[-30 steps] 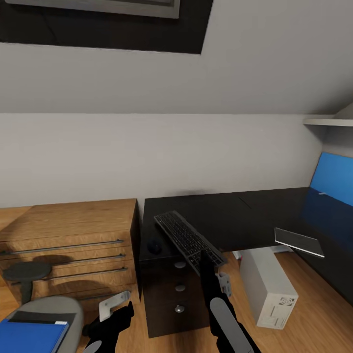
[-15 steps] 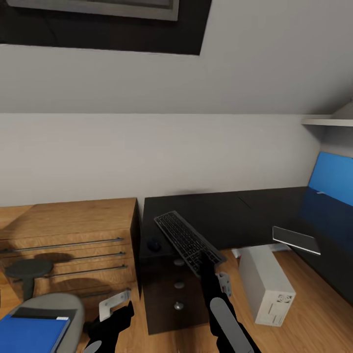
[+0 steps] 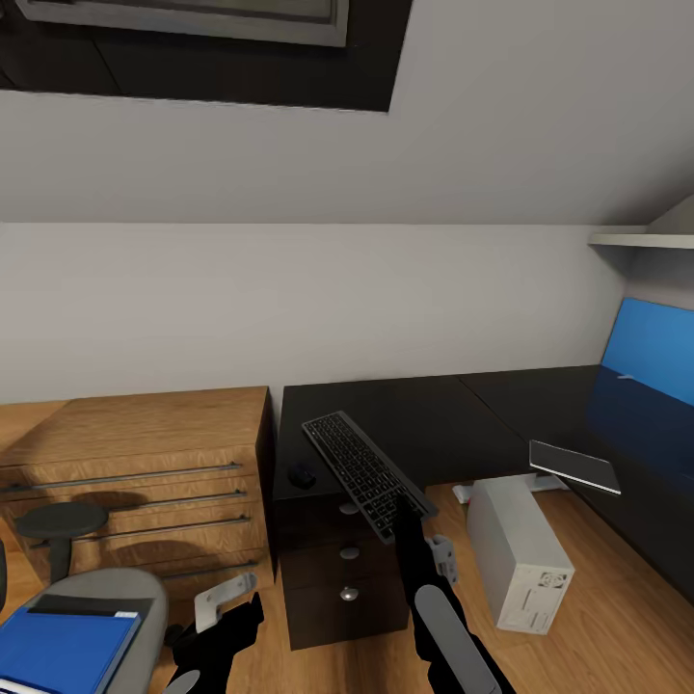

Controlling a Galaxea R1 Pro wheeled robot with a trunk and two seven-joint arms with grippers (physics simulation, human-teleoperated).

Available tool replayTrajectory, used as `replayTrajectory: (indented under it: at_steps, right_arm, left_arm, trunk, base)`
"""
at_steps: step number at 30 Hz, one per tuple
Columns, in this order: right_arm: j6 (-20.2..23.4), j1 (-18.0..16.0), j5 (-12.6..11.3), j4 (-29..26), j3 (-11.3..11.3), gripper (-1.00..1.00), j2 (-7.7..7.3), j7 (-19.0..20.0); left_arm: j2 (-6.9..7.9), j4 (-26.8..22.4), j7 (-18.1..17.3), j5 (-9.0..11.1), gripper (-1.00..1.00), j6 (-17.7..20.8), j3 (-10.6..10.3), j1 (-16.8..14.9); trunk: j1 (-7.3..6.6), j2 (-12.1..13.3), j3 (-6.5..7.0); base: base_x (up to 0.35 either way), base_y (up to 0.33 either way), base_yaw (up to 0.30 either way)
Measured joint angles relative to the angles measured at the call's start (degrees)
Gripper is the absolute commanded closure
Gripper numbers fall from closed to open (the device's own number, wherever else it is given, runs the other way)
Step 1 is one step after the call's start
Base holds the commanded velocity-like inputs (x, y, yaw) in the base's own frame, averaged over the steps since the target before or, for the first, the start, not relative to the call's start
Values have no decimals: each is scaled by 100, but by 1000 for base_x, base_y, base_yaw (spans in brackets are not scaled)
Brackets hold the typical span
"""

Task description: In the bedroom, organize the workspace by keeping the computer under the desk, ensuring the monitor is on the desk, placing the keyboard on the desk next to the monitor, placing the mouse on the desk next to the keyboard, moving the folder from the swivel chair onto the desk next to the mouse, stacking the notebook on top of the folder with the pen on top of the notebook, and positioning the swivel chair next to the desk.

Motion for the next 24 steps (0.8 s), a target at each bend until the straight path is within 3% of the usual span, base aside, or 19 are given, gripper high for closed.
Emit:
replayTrajectory:
  at_steps: [6,16,24]
  right_arm:
    - [0,0,3,0,-1,-100,-4,0]
    - [0,0,4,0,-3,-100,-7,0]
    - [-5,0,11,0,-15,-100,-26,8]
  left_arm:
    - [1,1,0,0,-100,0,0,0]
    - [1,2,-1,15,-100,-1,0,0]
    - [-5,3,-2,12,-100,0,-29,3]
  trunk:
    - [1,0,0]
    - [2,0,0]
    - [0,0,0]
  base:
    - [-28,-6,0]
    - [-206,-102,0]
    - [-26,-17,0]
